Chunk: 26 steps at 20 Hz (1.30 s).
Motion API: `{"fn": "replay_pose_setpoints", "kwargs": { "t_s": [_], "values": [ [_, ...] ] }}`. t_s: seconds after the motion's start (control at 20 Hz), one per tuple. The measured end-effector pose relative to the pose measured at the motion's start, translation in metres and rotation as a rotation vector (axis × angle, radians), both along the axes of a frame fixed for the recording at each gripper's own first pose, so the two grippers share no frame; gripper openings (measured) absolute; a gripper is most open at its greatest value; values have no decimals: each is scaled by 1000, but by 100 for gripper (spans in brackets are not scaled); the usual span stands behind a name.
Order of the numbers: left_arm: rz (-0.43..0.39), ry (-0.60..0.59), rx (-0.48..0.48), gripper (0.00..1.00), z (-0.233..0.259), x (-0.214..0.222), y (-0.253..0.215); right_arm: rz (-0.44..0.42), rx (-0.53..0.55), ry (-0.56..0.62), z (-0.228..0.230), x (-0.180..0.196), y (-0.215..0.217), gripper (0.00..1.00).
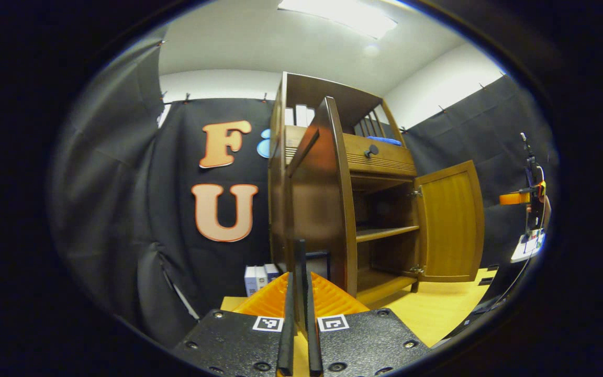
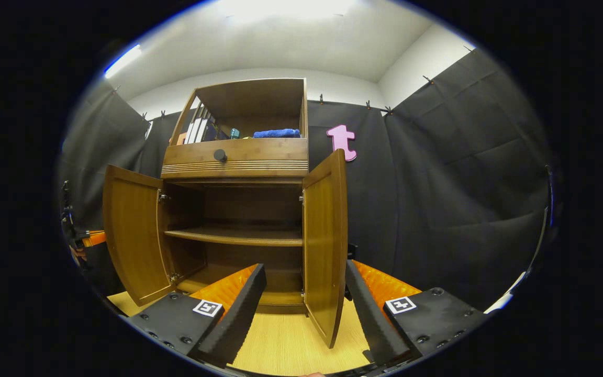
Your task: Open the right door of the double-door shoe cabinet with the right hand, and open the left door with the left hand.
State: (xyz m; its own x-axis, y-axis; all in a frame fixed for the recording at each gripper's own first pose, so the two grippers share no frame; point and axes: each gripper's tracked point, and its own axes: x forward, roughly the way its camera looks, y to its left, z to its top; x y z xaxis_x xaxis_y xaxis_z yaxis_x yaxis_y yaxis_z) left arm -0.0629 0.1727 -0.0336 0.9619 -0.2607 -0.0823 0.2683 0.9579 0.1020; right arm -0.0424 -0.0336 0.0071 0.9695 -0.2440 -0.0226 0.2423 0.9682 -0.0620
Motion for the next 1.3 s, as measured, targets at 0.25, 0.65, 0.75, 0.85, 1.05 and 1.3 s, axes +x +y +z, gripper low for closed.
{"fn": "replay_pose_setpoints", "kwargs": {
  "t_s": [0.25,0.65,0.75,0.85,1.05,1.3],
  "values": [
    [212,-80,-38,10,44,-50,14,22,-25,-16,8,8,9,94],
    [61,-25,-187,6,69,-48,-110,116,6,-24,0,-5,32,100],
    [21,12,-182,7,65,-38,-140,125,6,-37,3,-9,31,98],
    [16,35,-154,6,65,-27,-162,101,-24,-43,6,-11,20,94],
    [22,101,-118,48,42,-12,-193,99,-39,-38,6,-13,16,98],
    [56,57,-95,96,42,-3,-194,103,-20,-43,2,-16,10,98]
  ]
}}
